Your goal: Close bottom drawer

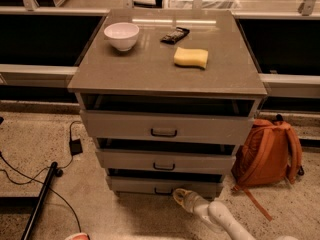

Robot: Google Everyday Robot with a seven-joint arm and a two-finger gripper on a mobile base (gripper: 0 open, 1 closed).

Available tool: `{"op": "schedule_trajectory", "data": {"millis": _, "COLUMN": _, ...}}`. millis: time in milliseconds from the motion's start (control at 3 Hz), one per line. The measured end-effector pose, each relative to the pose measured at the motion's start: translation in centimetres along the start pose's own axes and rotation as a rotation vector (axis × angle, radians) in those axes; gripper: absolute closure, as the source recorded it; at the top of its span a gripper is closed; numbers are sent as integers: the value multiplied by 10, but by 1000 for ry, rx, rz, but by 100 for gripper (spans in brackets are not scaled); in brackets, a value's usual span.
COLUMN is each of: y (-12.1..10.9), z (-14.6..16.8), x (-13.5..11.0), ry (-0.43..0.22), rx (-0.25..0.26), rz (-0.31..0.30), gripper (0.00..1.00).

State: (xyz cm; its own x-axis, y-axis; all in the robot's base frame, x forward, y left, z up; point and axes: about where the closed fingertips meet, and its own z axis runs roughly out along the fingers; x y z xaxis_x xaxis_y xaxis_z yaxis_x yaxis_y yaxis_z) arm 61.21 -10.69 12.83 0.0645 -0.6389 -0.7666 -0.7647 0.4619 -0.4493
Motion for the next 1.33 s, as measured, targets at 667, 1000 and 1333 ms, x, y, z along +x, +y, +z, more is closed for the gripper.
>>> {"op": "schedule_trajectory", "data": {"millis": 667, "y": -11, "z": -4, "x": 13, "ry": -20, "rx": 40, "rz": 5, "gripper": 100}}
{"op": "schedule_trajectory", "data": {"millis": 1000, "y": -4, "z": -21, "x": 14, "ry": -12, "rx": -7, "rz": -36, "gripper": 100}}
{"op": "schedule_trajectory", "data": {"millis": 1333, "y": 17, "z": -37, "x": 8, "ry": 10, "rx": -105, "rz": -73, "gripper": 82}}
